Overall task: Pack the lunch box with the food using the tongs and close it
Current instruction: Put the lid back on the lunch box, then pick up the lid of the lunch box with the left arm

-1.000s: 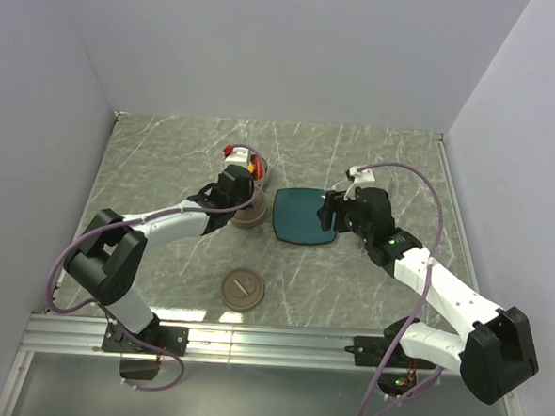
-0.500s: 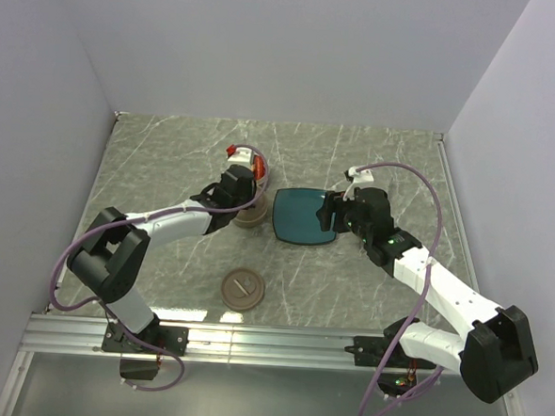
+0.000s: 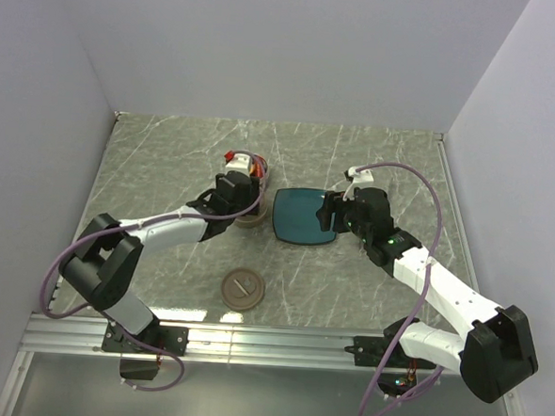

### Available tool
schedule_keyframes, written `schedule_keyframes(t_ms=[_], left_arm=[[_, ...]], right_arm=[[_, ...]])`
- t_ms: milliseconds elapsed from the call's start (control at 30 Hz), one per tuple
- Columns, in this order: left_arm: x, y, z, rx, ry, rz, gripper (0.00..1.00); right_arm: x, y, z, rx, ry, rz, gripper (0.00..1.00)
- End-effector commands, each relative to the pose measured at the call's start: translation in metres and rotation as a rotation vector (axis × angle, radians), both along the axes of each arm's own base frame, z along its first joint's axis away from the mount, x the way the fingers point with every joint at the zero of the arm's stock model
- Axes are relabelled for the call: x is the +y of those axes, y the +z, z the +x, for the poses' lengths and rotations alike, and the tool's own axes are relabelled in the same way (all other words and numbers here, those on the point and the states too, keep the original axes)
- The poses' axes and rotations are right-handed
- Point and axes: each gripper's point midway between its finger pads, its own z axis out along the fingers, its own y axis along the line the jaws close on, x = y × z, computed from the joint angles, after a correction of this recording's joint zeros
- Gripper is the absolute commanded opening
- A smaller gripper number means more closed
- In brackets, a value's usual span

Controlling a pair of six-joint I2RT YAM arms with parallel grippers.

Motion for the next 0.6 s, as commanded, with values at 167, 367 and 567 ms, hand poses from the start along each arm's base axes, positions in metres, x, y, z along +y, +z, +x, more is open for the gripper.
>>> schedule_keyframes(t_ms=[167, 367, 567], left_arm=[[0.013, 0.053, -0.009, -0.149, 0.038, -0.058, 0.84], [0.027, 0.067, -0.046, -0.187, 0.102, -0.106, 0.84], [0.027, 0.042, -0.121, -0.130, 0.060, -0.222, 0.78]], right_arm=[[0.003, 0.007, 0.005, -0.039, 0.004, -0.003, 0.71], [0.005, 0.010, 0.005, -0.045, 0.014, 0.002, 0.71], [0.006, 0.012, 0.002, -0.054, 0.033, 0.010, 0.71]])
